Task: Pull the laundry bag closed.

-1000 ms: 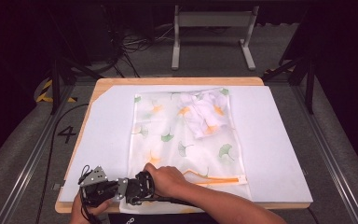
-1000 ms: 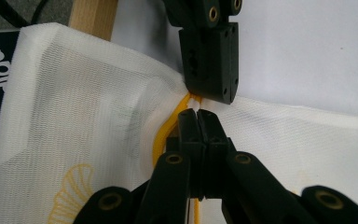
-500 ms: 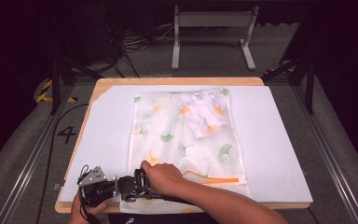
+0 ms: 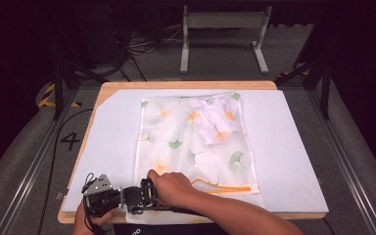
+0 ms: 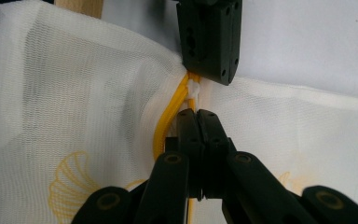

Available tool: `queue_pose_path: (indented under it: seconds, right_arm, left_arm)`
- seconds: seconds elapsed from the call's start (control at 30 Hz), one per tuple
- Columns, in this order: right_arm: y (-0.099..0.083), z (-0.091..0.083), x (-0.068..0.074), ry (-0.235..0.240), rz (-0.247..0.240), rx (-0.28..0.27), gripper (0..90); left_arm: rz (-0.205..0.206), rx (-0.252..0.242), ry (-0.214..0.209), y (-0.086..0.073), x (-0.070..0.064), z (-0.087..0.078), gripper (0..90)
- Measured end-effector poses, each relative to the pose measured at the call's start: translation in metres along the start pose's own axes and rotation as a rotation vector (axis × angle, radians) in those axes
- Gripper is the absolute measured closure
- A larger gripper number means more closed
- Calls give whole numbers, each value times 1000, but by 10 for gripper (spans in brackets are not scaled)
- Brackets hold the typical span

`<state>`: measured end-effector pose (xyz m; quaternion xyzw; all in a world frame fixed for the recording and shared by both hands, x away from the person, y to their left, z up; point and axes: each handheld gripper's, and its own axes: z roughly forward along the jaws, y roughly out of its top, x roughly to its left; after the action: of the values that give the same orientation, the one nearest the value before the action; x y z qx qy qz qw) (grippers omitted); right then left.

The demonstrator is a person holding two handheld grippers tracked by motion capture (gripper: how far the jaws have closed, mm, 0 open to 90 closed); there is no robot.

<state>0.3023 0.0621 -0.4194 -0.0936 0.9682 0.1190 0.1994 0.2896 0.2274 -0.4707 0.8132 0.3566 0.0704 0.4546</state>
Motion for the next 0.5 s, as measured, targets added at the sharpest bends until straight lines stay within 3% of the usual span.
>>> queue_pose_path:
  seconds: [0.1, 0.2, 0.27, 0.37, 0.43, 0.5]
  right_arm:
    - [-2, -1, 2, -14, -12, 5, 900]
    - [-5, -5, 2, 1, 8, -20, 900]
    - [-4, -4, 5, -26, -6, -14, 900]
    - [-5, -1, 3, -7, 4, -11, 900]
    - [-7, -3, -2, 19, 31, -37, 900]
    - [-9, -4, -5, 38, 49, -47, 898]
  left_arm:
    - [1, 4, 6, 0, 0, 0, 900]
    - [-3, 0, 4, 0, 0, 0, 900]
    - [3, 3, 4, 0, 0, 0, 900]
    - [2, 3, 4, 0, 0, 0, 900]
    - [2, -4, -1, 0, 1, 0, 900]
    - [-14, -13, -26, -2, 4, -1, 900]
